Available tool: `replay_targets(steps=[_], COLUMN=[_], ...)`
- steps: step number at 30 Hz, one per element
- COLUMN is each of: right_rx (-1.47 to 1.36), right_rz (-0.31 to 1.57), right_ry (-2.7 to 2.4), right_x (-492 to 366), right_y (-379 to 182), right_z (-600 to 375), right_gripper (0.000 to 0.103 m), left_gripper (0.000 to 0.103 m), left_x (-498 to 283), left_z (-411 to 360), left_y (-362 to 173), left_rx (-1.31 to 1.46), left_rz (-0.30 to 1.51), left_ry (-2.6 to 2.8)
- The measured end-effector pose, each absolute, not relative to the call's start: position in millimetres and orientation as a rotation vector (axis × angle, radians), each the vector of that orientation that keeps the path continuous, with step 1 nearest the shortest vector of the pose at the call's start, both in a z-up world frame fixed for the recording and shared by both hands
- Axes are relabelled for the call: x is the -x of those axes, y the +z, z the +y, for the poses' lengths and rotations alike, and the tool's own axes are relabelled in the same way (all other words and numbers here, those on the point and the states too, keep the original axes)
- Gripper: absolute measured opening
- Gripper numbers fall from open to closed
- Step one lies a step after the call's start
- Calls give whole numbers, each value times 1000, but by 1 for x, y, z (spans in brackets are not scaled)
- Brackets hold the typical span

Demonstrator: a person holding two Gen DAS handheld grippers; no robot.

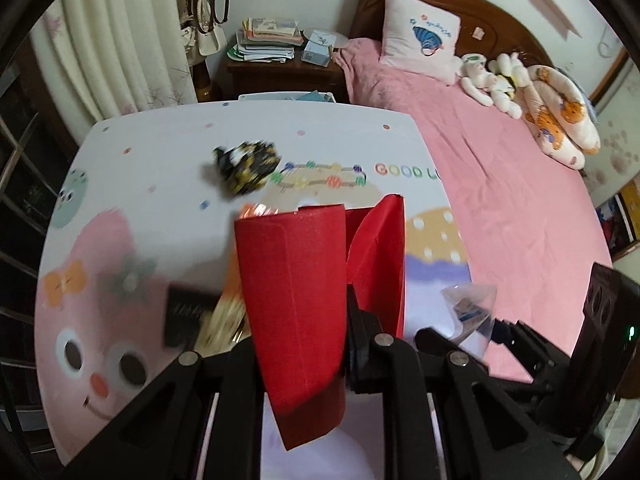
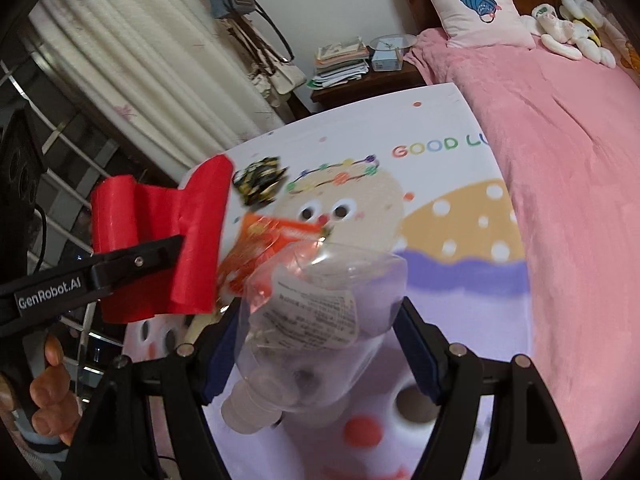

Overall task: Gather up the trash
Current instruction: 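Carry the red box and plastic bottle toward the blue bin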

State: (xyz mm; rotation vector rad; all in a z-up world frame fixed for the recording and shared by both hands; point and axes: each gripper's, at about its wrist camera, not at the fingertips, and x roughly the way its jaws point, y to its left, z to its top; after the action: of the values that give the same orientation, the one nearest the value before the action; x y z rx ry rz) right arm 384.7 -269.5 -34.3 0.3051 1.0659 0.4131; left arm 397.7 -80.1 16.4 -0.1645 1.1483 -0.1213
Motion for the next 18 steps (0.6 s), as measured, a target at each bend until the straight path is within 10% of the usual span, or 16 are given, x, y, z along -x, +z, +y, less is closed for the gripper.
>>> replay_targets(steps=[18], right_rx=[-318], right_rz=[1060], right_ry=[259], right_x=[-124], right_y=[-11], right_z=[-162], right_gripper=[73], left_gripper=[14], left_x=[-142], left_z=[39], left_y=[32], left_rx=[45], left_rz=[1127], left_ry=[-325])
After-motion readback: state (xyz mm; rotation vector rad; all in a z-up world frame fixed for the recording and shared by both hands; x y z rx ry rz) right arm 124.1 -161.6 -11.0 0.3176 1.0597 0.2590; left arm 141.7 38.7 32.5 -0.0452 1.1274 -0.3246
